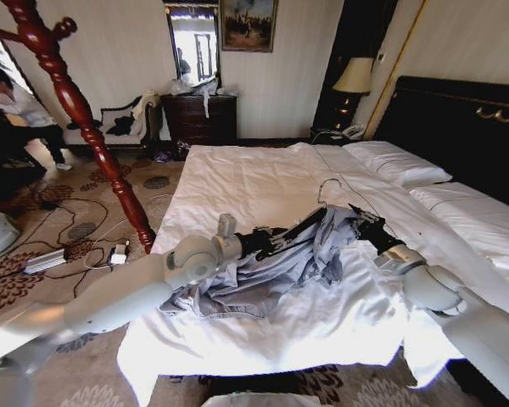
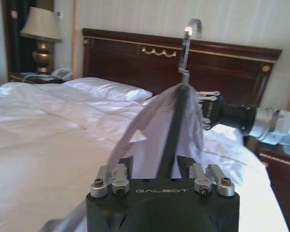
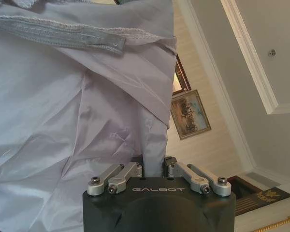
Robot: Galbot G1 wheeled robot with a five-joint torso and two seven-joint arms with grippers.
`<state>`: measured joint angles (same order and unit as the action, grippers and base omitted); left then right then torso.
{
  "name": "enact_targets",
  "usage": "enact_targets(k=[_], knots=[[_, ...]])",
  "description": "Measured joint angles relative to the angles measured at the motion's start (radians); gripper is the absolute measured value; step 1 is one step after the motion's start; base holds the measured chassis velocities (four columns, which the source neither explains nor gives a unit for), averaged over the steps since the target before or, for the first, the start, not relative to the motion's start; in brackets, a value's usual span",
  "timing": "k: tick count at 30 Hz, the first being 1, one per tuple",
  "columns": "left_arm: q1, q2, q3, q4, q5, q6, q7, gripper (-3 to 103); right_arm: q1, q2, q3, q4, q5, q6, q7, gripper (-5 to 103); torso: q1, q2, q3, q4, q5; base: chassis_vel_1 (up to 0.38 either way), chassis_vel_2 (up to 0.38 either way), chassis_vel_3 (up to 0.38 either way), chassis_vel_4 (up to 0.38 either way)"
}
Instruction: Pick up the clothes from the bed and hang them on the clothes hanger.
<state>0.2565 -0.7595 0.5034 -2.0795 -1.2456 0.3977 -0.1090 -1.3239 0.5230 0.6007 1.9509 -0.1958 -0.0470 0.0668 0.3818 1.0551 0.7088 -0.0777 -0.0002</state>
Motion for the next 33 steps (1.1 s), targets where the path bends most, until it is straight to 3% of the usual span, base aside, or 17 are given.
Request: enact_targets(k=[2, 6, 8, 11, 12, 16, 20, 23, 25, 30, 33], knots=[[0.005, 0.016, -0.012, -0.007, -0.001, 0.0, 0.0, 59, -0.001, 0.002, 0.0, 0.0, -0.001, 0.0, 0.0, 18, 0.0, 0.0, 0.0, 0.0001, -0.0001, 0.0, 0.0, 0.0, 0.0], [0.035, 0.071, -0.1, -0.04, -0.031, -0.006, -0.002, 81, -0.002, 0.006, 0.003, -0.005, -0.001, 0.0, 0.002, 18, 0.0, 0.0, 0.0, -0.0004, -0.0001, 0.0, 0.0, 0.0, 0.0], [0.04, 0.077, -0.115, -0.044, -0.037, -0.007, -0.003, 81, -0.002, 0.006, 0.005, -0.005, 0.001, 0.0, 0.003, 18, 0.0, 0.0, 0.0, -0.0004, 0.0, 0.0, 0.0, 0.0, 0.0], [0.094, 0.12, -0.246, -0.053, -0.076, -0.011, -0.009, 96, -0.004, 0.008, 0.007, -0.008, 0.005, -0.001, 0.004, 18, 0.0, 0.0, 0.0, -0.0003, -0.0001, 0.0, 0.0, 0.0, 0.0], [0.094, 0.12, -0.246, -0.053, -0.076, -0.011, -0.009, 96, -0.004, 0.008, 0.007, -0.008, 0.005, -0.001, 0.004, 18, 0.0, 0.0, 0.0, -0.0003, -0.0001, 0.0, 0.0, 0.0, 0.0], [0.202, 0.158, -0.407, -0.022, -0.12, -0.002, -0.024, 100, -0.003, 0.011, 0.006, -0.009, 0.007, -0.001, 0.004, 18, 0.0, 0.0, 0.0, -0.0003, 0.0001, 0.0, 0.0, 0.0, 0.0], [0.323, 0.167, -0.472, 0.01, -0.118, 0.012, -0.048, 100, 0.001, 0.012, 0.005, -0.01, 0.009, 0.0, 0.005, 18, 0.0, 0.0, 0.0, 0.0002, -0.0002, 0.0, 0.0, 0.0, 0.0], [0.374, 0.154, -0.48, 0.024, -0.098, 0.013, -0.061, 100, 0.0, 0.011, 0.005, -0.01, 0.009, 0.001, 0.006, 18, 0.0, 0.0, 0.0, 0.0001, 0.0001, 0.0, 0.0, 0.0, 0.0], [0.415, 0.108, -0.466, 0.055, -0.069, 0.012, -0.073, 100, -0.005, 0.01, 0.004, -0.003, 0.011, 0.002, 0.006, 18, 0.0, 0.0, 0.0, -0.0003, 0.0, 0.0, 0.0, 0.0, 0.0], [0.412, 0.037, -0.43, 0.122, -0.058, 0.013, -0.084, 100, -0.011, 0.005, 0.003, 0.011, 0.016, 0.002, 0.007, 18, 0.0, 0.0, 0.0, -0.0004, 0.0002, 0.0, 0.0, 0.0, 0.0], [0.376, -0.047, -0.382, 0.217, -0.049, 0.02, -0.087, 100, -0.017, -0.003, 0.005, 0.016, 0.022, 0.002, 0.008, 18, 0.0, 0.0, 0.0, -0.0003, 0.0002, 0.0, 0.0, 0.0, 0.0]])
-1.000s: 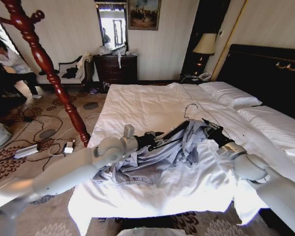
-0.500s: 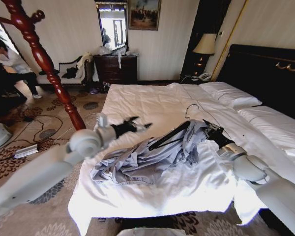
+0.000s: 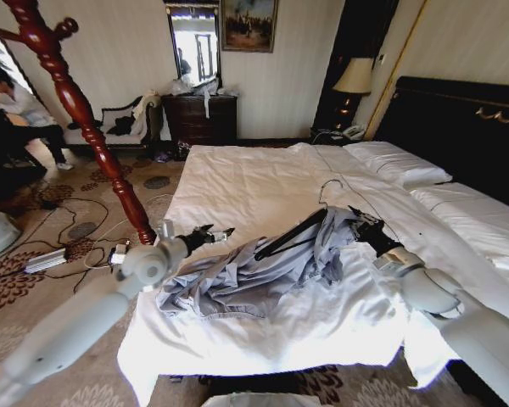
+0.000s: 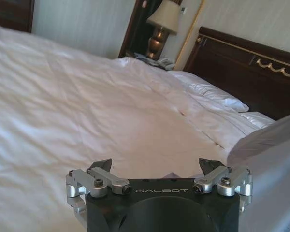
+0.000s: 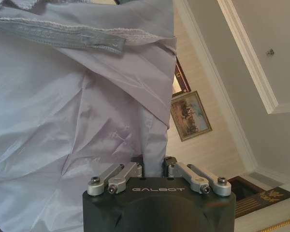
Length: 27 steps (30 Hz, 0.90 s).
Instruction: Pick up the clothes from the bed and hang them on the clothes hanger.
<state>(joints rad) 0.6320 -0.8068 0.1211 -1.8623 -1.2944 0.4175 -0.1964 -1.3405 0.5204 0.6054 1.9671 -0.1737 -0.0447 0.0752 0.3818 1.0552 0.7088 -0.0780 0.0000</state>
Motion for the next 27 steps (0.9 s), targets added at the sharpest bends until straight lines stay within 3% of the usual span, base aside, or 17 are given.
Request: enact_targets(k=[2, 6, 11, 15, 19, 27], knots=[[-0.009, -0.017, 0.011, 0.02, 0.001, 0.003, 0.0, 100, -0.001, -0.001, 0.001, 0.001, 0.001, 0.0, 0.0, 18, 0.0, 0.0, 0.0, -0.0001, 0.0, 0.0, 0.0, 0.0, 0.0], [-0.086, -0.139, 0.106, 0.179, 0.035, 0.007, 0.019, 100, -0.006, -0.005, 0.003, 0.003, 0.003, -0.002, 0.001, 18, 0.0, 0.0, 0.0, -0.0002, 0.0001, 0.0, 0.0, 0.0, 0.0], [-0.153, -0.229, 0.164, 0.301, 0.039, 0.015, 0.028, 100, -0.005, -0.007, 0.003, 0.003, 0.008, -0.004, 0.001, 18, 0.0, 0.0, 0.0, -0.0003, 0.0003, 0.0, 0.0, 0.0, 0.0], [-0.173, -0.269, 0.17, 0.363, 0.04, 0.032, 0.024, 100, -0.005, -0.009, 0.005, 0.003, 0.012, -0.006, 0.001, 18, 0.0, 0.0, 0.0, 0.0, 0.0001, 0.0, 0.0, 0.0, 0.0], [-0.173, -0.278, 0.166, 0.394, 0.047, 0.036, 0.027, 103, -0.006, -0.01, 0.009, 0.002, 0.018, -0.008, 0.001, 18, 0.0, 0.0, 0.0, 0.0, 0.0002, 0.0, 0.0, 0.0, 0.0], [-0.151, -0.259, 0.037, 0.399, -0.023, 0.083, 0.002, 96, -0.006, -0.018, 0.011, -0.003, 0.023, -0.012, 0.002, 18, 0.0, 0.0, 0.0, 0.0005, 0.0, 0.0, 0.0, 0.0, 0.0]])
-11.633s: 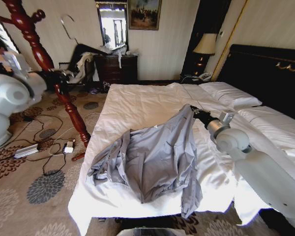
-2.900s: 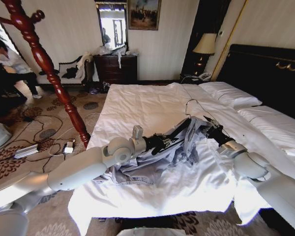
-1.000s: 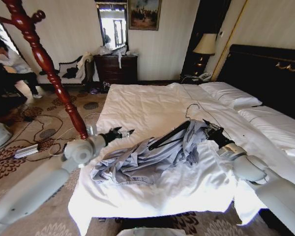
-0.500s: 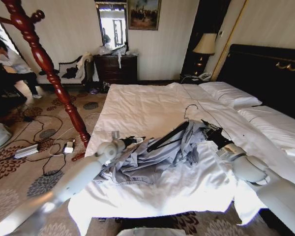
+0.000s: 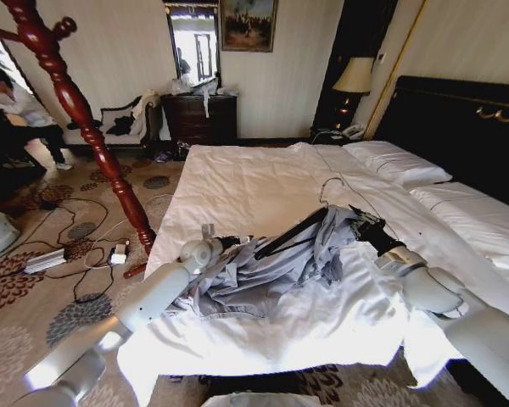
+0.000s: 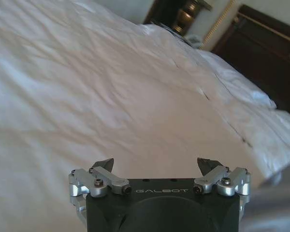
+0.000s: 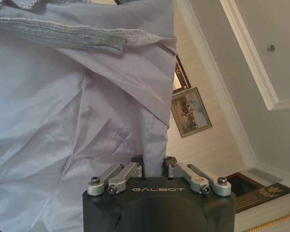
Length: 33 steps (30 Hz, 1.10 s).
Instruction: Pick up the clothes from the bed and hang them on the clothes hanger.
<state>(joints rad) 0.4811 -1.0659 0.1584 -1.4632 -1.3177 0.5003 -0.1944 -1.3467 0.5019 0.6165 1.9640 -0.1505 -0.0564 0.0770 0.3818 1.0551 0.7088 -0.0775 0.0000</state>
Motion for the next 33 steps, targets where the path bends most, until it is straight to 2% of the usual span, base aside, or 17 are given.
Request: enact_targets(k=[5, 8, 11, 21, 24, 25, 27, 33], knots=[[-0.002, -0.018, -0.096, 0.046, -0.091, 0.136, -0.152, 100, -0.007, -0.007, -0.003, 0.0, -0.002, -0.004, 0.001, 18, 0.0, 0.0, 0.0, -0.0004, 0.0, 0.0, 0.0, 0.0, 0.0], [0.017, -0.018, -0.105, 0.035, -0.118, 0.159, -0.185, 103, -0.007, -0.009, -0.003, 0.0, -0.002, -0.007, 0.001, 18, 0.0, 0.0, 0.0, -0.0004, 0.0, 0.0, 0.0, 0.0, 0.0], [0.085, -0.009, -0.119, -0.032, -0.146, 0.182, -0.226, 100, -0.006, -0.012, -0.006, 0.0, -0.002, -0.012, 0.002, 18, 0.0, 0.0, 0.0, -0.0004, -0.0001, 0.0, 0.0, 0.0, 0.0], [0.201, 0.031, -0.155, -0.1, -0.155, 0.194, -0.251, 94, -0.007, -0.018, -0.009, -0.001, -0.002, -0.017, 0.002, 18, 0.0, 0.0, 0.0, -0.0003, -0.0001, 0.0, 0.0, 0.0, 0.0], [0.205, 0.028, -0.156, -0.098, -0.153, 0.194, -0.25, 93, -0.006, -0.018, -0.011, -0.001, -0.002, -0.018, 0.002, 18, 0.0, 0.0, 0.0, -0.0003, -0.0001, 0.0, 0.0, 0.0, 0.0], [0.205, 0.024, -0.156, -0.095, -0.152, 0.194, -0.249, 90, -0.005, -0.018, -0.013, -0.001, -0.002, -0.019, 0.002, 18, 0.0, 0.0, 0.0, -0.0003, 0.0, 0.0, 0.0, 0.0, 0.0], [0.195, 0.007, -0.155, -0.087, -0.151, 0.192, -0.247, 97, -0.004, -0.018, -0.014, 0.001, 0.0, -0.022, 0.002, 18, 0.0, 0.0, 0.0, -0.0003, -0.0001, 0.0, 0.0, 0.0, 0.0], [0.173, -0.007, -0.149, -0.089, -0.154, 0.191, -0.249, 94, -0.003, -0.018, -0.014, 0.0, 0.002, -0.023, 0.001, 18, 0.0, 0.0, 0.0, -0.0007, 0.0, 0.0, 0.0, 0.0, 0.0]])
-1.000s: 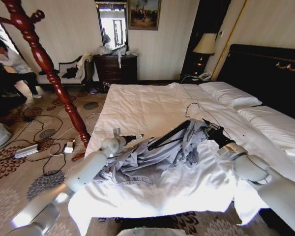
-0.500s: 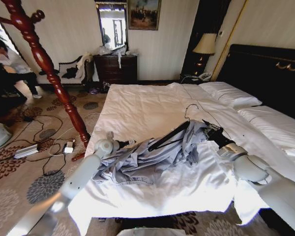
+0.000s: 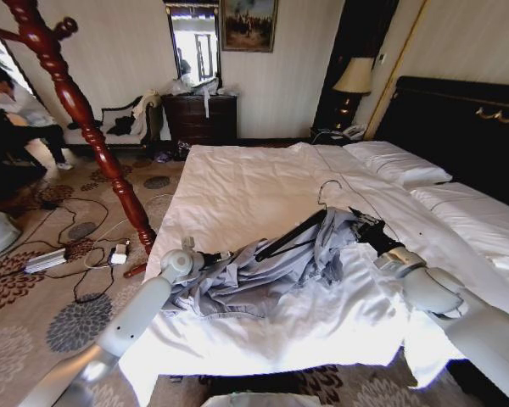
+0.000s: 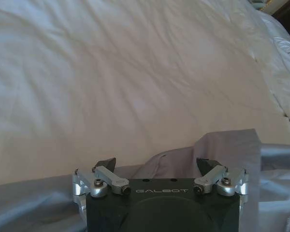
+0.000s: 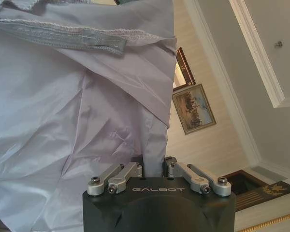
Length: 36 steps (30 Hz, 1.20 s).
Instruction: Pick up the clothes from the bed and hang them on the clothes hanger.
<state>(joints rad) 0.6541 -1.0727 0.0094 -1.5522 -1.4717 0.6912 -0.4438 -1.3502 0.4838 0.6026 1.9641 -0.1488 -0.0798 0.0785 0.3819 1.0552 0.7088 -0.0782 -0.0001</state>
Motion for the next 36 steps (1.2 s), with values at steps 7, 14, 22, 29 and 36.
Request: enact_targets(k=[7, 14, 22, 29, 36], knots=[[0.014, 0.025, -0.006, -0.057, -0.029, 0.008, -0.027, 93, -0.002, 0.001, 0.006, -0.009, 0.0, 0.0, 0.0, 18, 0.0, 0.0, 0.0, 0.0003, 0.0002, 0.0, 0.0, 0.0, 0.0], [0.049, 0.044, -0.003, -0.081, -0.028, 0.02, -0.028, 96, 0.006, 0.002, 0.002, -0.012, 0.0, 0.0, 0.0, 18, 0.0, 0.0, 0.0, 0.0004, 0.0001, 0.0, 0.0, 0.0, 0.0], [0.047, 0.02, 0.0, -0.031, 0.014, 0.021, -0.01, 92, -0.001, 0.002, 0.002, -0.009, 0.001, -0.001, 0.0, 18, 0.0, 0.0, 0.0, 0.0003, 0.0, 0.0, 0.0, 0.0, 0.0], [0.036, 0.007, 0.008, -0.03, 0.015, 0.021, -0.007, 75, 0.001, -0.003, 0.004, -0.008, 0.009, -0.005, 0.002, 18, 0.0, 0.0, 0.0, 0.0002, 0.0, 0.0, 0.0, 0.0, 0.0], [0.036, 0.011, 0.012, -0.033, 0.018, 0.021, -0.002, 53, 0.001, -0.004, 0.007, -0.008, 0.014, -0.006, 0.003, 18, 0.0, 0.0, 0.0, 0.0003, 0.0, 0.0, 0.0, 0.0, 0.0]])
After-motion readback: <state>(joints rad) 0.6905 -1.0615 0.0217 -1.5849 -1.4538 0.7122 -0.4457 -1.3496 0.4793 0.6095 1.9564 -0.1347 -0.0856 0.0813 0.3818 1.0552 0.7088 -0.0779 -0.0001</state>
